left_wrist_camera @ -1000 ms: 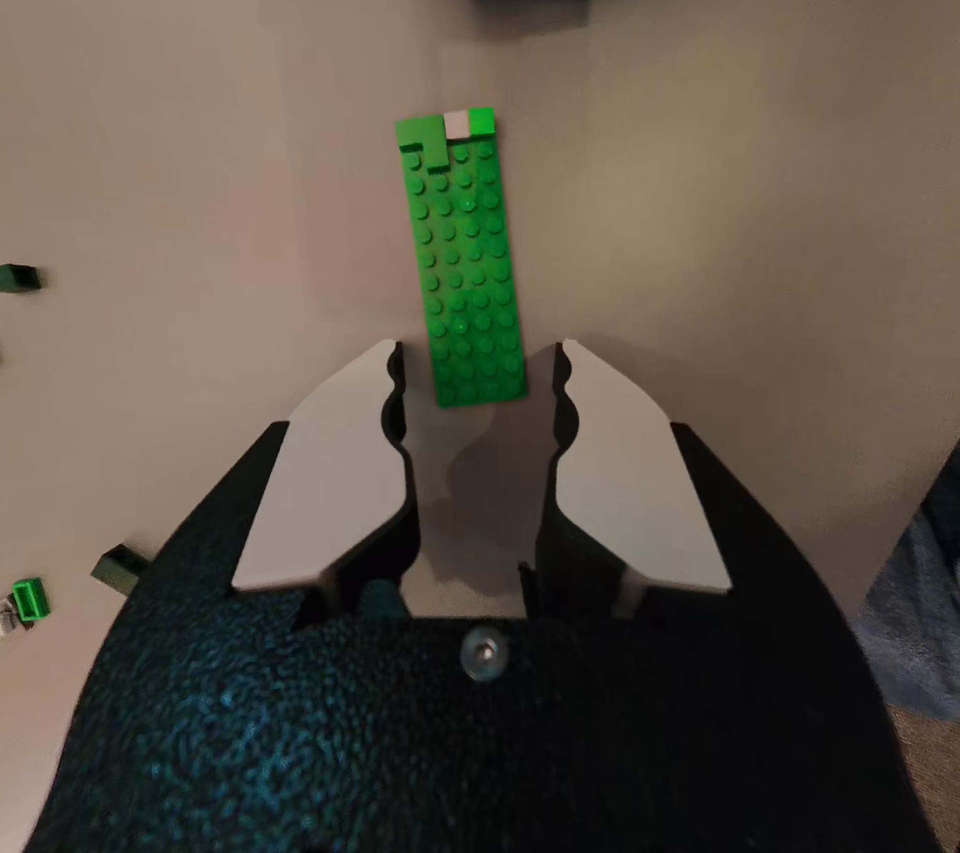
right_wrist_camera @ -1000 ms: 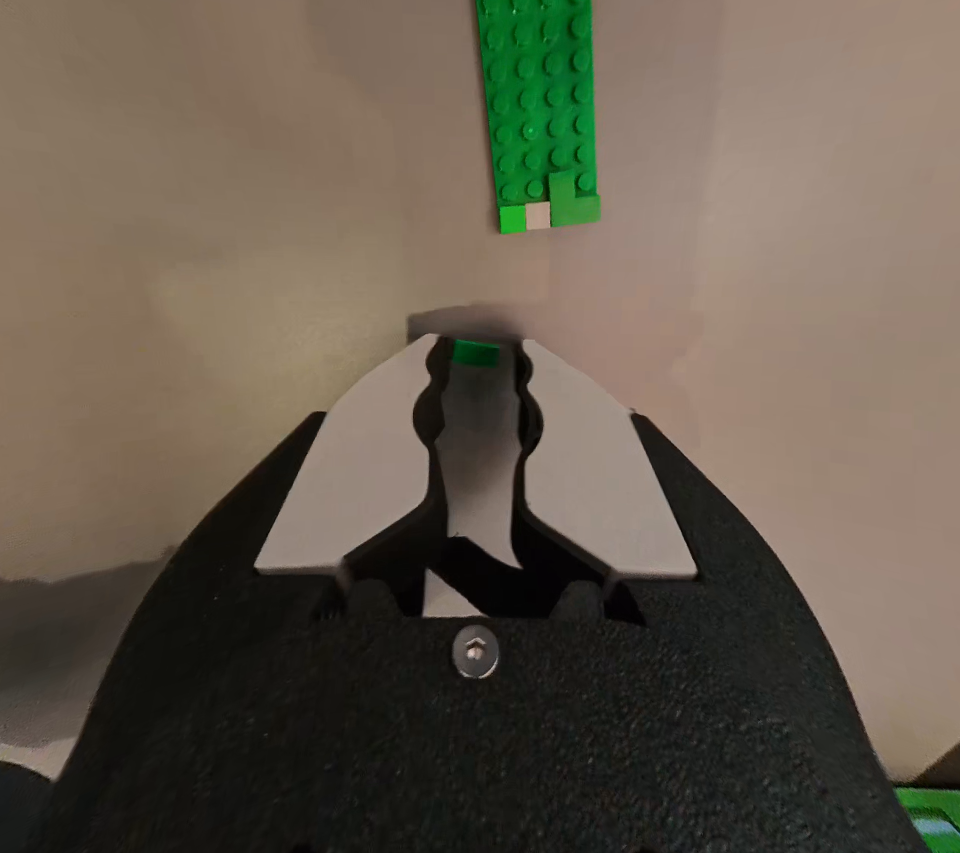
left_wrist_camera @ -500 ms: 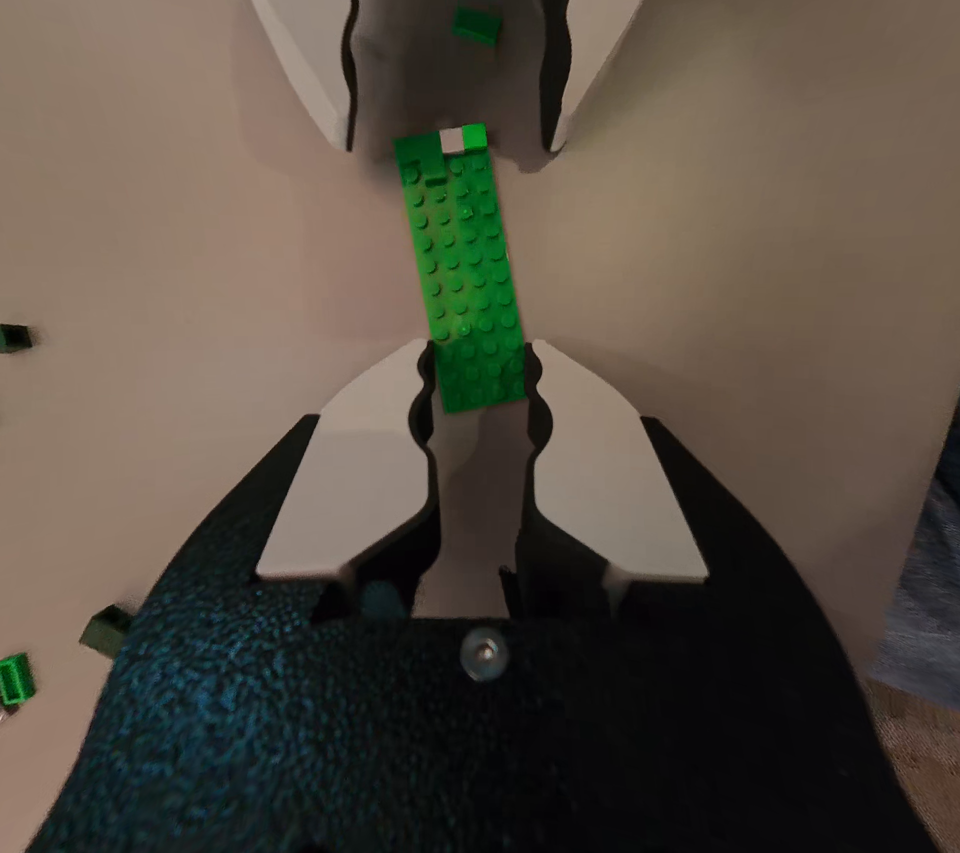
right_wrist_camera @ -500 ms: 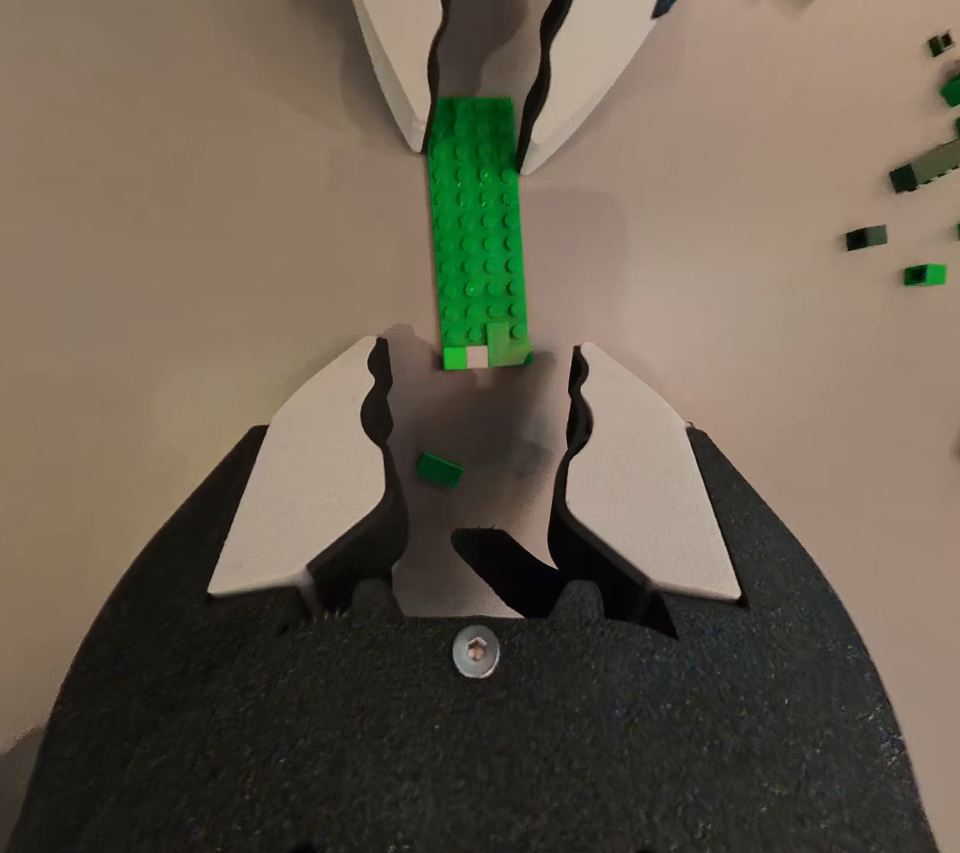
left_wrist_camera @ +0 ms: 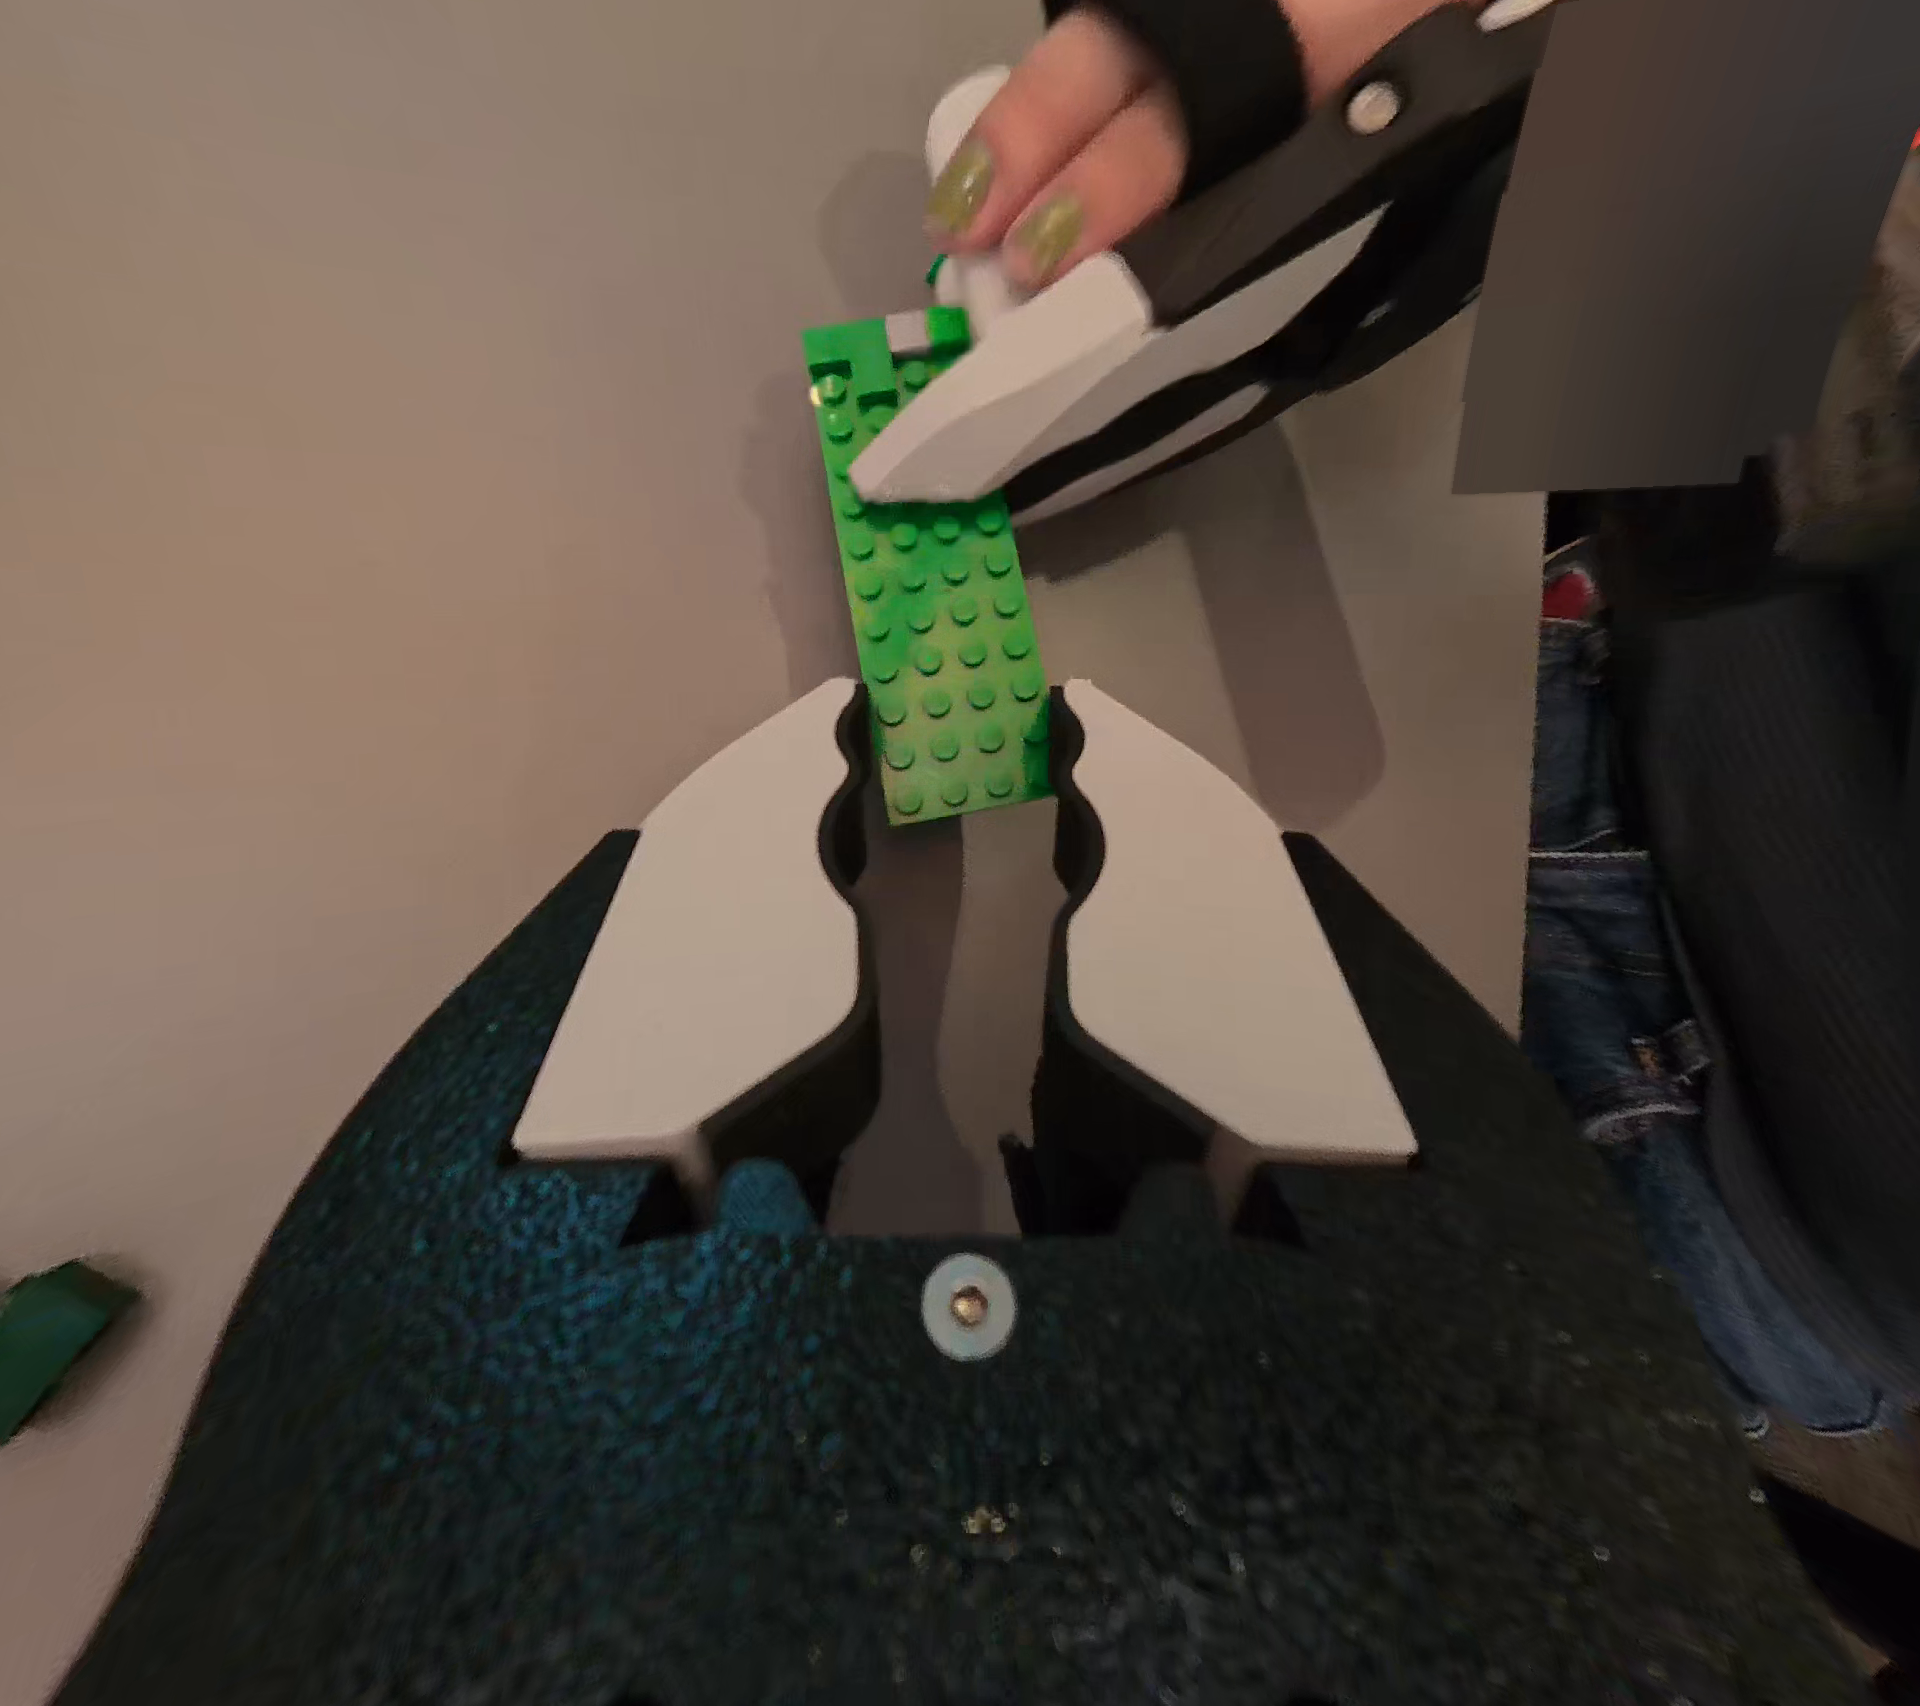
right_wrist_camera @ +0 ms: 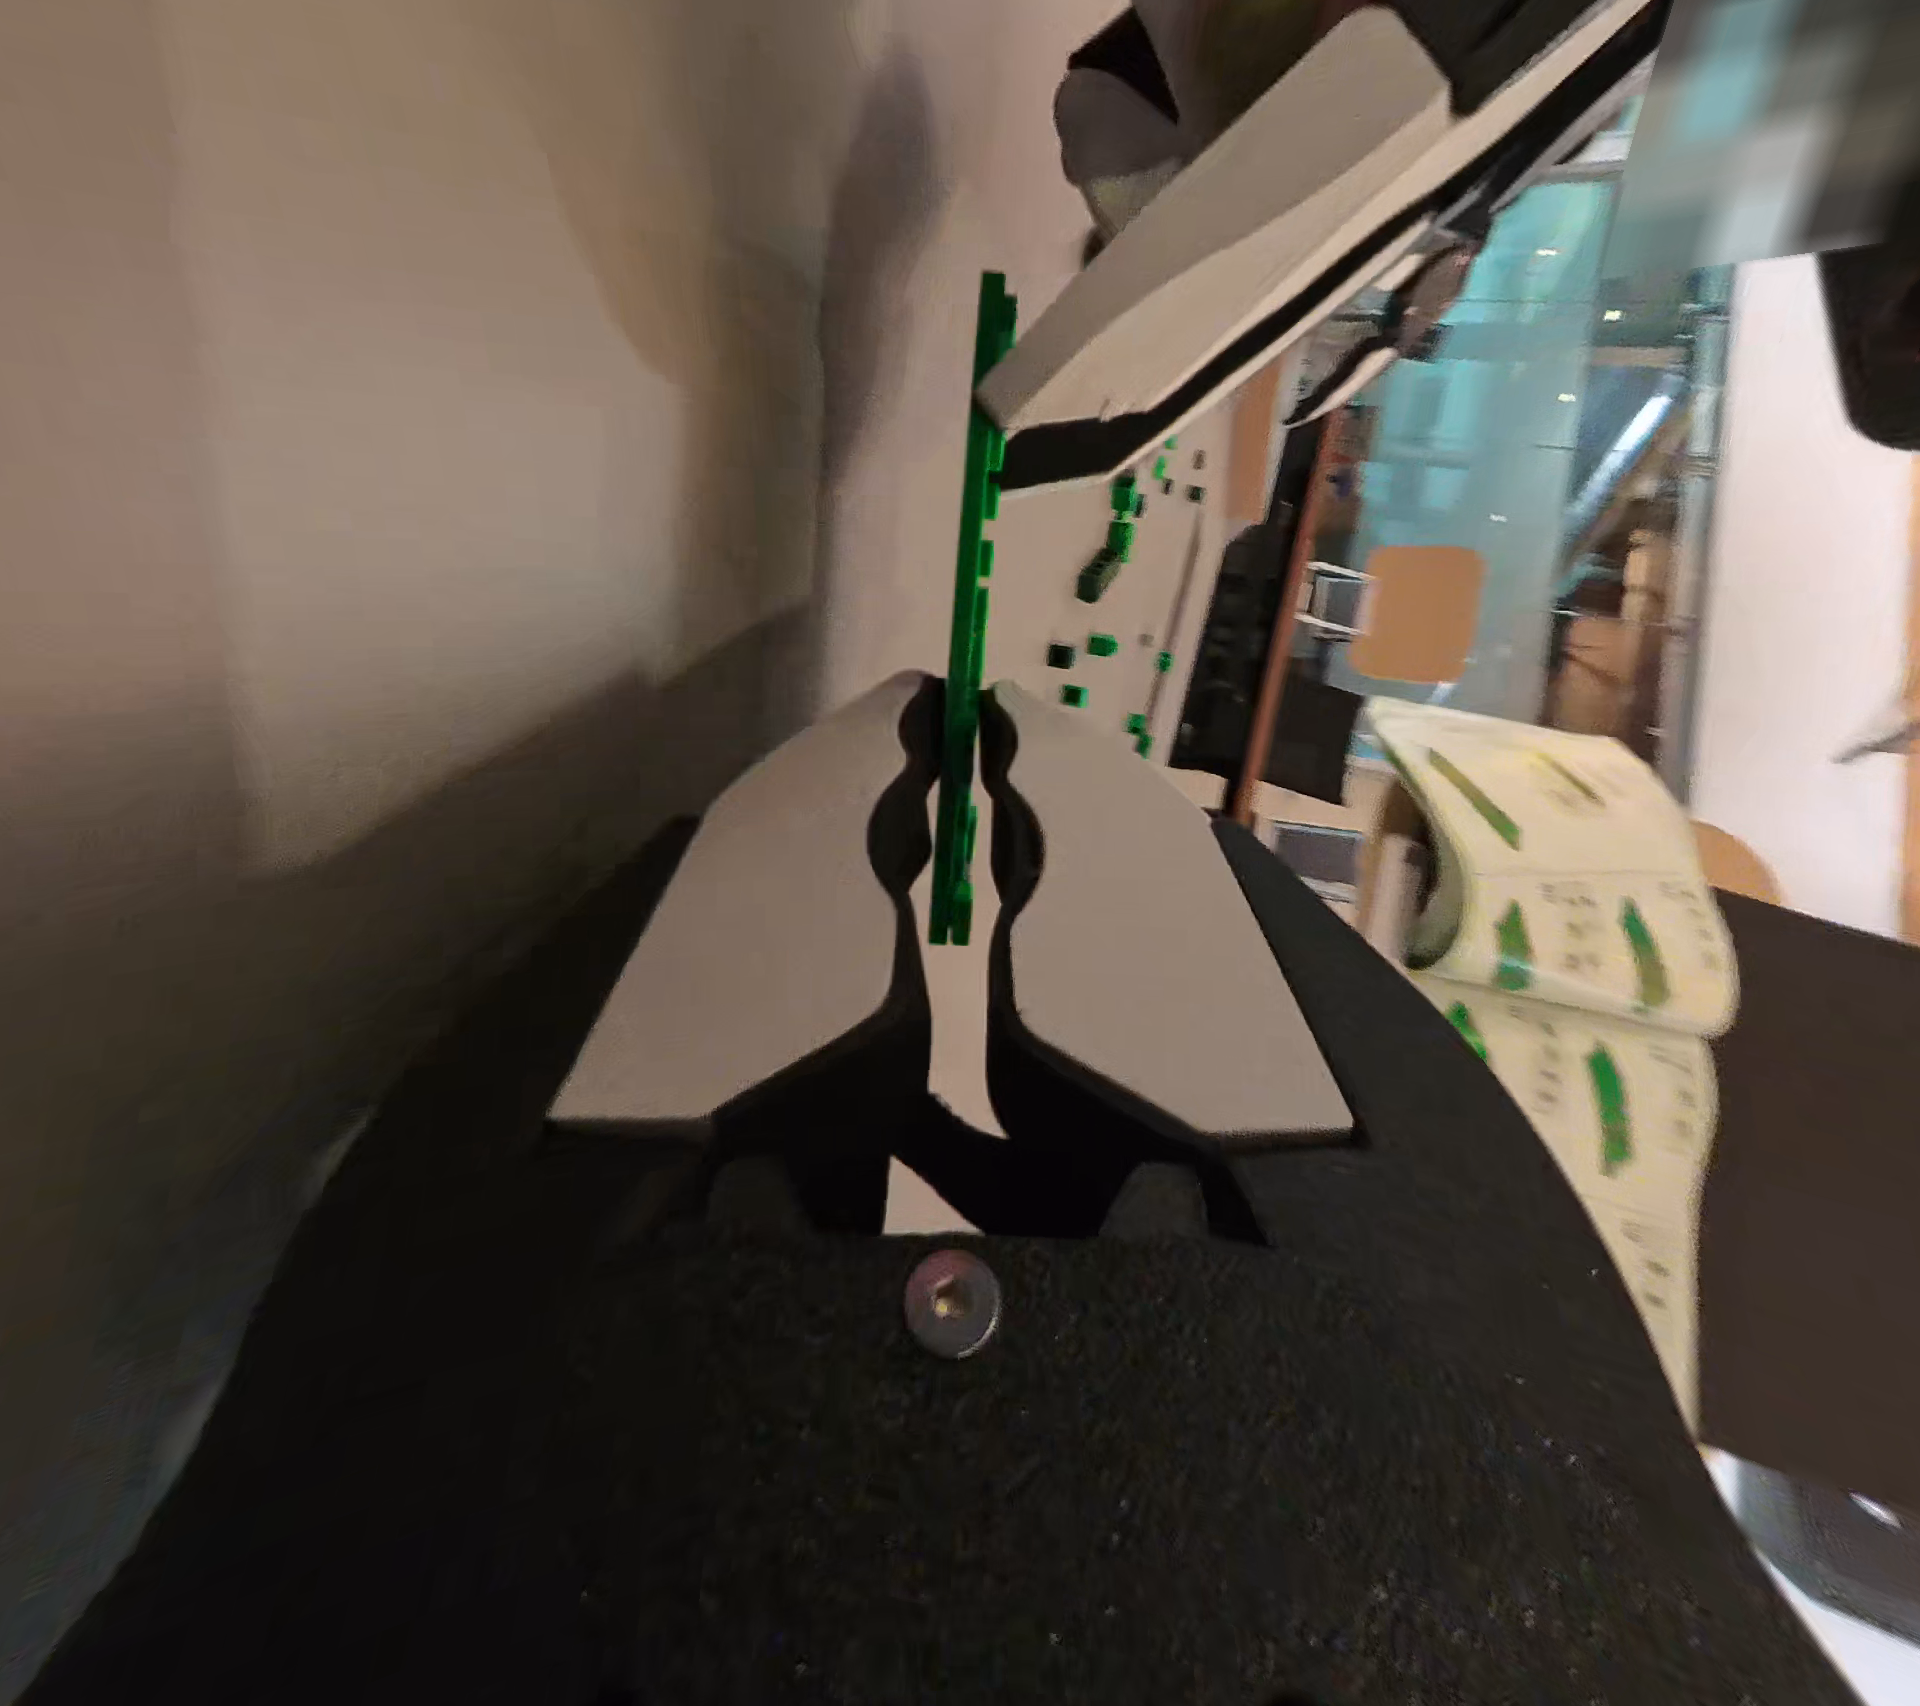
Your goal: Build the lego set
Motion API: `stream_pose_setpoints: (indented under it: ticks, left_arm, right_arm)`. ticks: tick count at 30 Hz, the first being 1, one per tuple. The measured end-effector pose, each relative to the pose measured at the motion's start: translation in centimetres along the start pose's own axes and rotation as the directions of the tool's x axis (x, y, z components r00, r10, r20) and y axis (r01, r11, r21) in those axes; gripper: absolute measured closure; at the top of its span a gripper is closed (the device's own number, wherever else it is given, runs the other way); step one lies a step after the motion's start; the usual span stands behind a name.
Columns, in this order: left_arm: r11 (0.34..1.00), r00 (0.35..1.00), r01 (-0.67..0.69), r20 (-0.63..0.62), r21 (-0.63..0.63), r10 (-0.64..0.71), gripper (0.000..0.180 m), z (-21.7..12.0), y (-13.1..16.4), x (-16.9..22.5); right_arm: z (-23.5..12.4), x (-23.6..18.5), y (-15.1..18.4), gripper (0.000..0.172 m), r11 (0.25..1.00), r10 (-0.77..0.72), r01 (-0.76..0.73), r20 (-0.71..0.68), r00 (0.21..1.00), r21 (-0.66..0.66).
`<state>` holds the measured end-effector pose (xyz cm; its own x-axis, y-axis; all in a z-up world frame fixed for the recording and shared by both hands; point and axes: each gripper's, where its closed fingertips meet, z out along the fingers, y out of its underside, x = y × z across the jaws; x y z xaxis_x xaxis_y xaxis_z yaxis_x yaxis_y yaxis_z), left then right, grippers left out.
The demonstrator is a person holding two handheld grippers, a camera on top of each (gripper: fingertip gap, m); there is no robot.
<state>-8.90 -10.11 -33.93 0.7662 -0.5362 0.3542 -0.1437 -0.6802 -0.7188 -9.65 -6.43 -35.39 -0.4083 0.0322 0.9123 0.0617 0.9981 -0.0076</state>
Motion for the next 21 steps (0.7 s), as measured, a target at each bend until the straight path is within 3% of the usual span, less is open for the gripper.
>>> stream_pose_setpoints:
  ticks: [3,6,7,8,9,11,13,15,18,19,20,21]
  left_arm:
    - [0.999,1.0,-0.005,0.026,0.034,0.004,0.146,-0.2,-0.2,0.1]
    - [0.982,0.994,0.06,0.083,0.179,-0.076,0.102,-1.1,-1.9,0.4]
    - [0.968,0.99,0.052,0.115,0.246,-0.083,0.102,-1.5,-2.7,0.5]
    - [0.941,0.978,0.059,0.168,0.332,-0.12,0.106,-2.0,-3.4,0.2]
    - [0.891,0.967,0.129,0.142,0.435,-0.21,0.119,-2.5,-4.3,0.3]
    - [0.717,0.942,0.33,-0.166,0.615,-0.291,0.125,-4.0,-6.7,2.3]
    - [0.612,0.902,0.43,-0.289,0.663,-0.32,0.134,-5.1,-7.1,2.0]
    - [0.639,0.884,0.467,-0.32,0.611,-0.34,0.14,-4.0,-6.5,1.9]
    - [0.653,0.808,0.572,-0.478,0.497,-0.344,0.139,-2.6,-6.8,3.3]
    - [0.652,0.798,0.58,-0.499,0.489,-0.337,0.147,-2.4,-6.9,3.4]
    - [0.651,0.797,0.576,-0.517,0.495,-0.312,0.167,-2.3,-7.2,3.5]
    - [0.65,0.799,0.576,-0.509,0.495,-0.321,0.171,-2.0,-7.2,3.2]
  right_arm:
    - [0.0,0.9,0.1,0.167,1.0,0.012,-0.013,-0.065,0.998,-0.012]
    - [-0.9,3.0,0.7,0.167,0.999,0.008,-0.017,-0.234,0.972,-0.034]
    - [-1.3,3.6,0.9,0.167,0.999,0.013,-0.026,-0.281,0.96,-0.042]
    - [-1.7,4.0,1.0,0.167,0.999,0.014,-0.029,-0.321,0.947,-0.042]
    - [-2.3,4.7,1.0,0.167,0.999,0.004,-0.019,-0.384,0.923,-0.035]
    - [-3.4,5.7,0.7,0.168,0.999,-0.036,0.025,-0.471,0.881,-0.03]
    - [-4.2,6.3,0.6,0.168,0.999,-0.052,0.048,-0.529,0.847,-0.021]
    - [-4.4,6.6,0.8,0.168,0.997,-0.072,0.062,-0.547,0.834,-0.037]
    - [-4.5,6.6,1.2,0.167,0.995,-0.103,0.08,-0.561,0.821,-0.065]
    - [-4.5,6.5,1.1,0.168,0.993,-0.12,0.095,-0.565,0.816,-0.073]
    - [-4.5,6.4,1.0,0.167,0.991,-0.135,0.107,-0.568,0.812,-0.082]
    - [-4.6,6.5,1.3,0.167,0.99,-0.141,0.102,-0.577,0.805,-0.099]
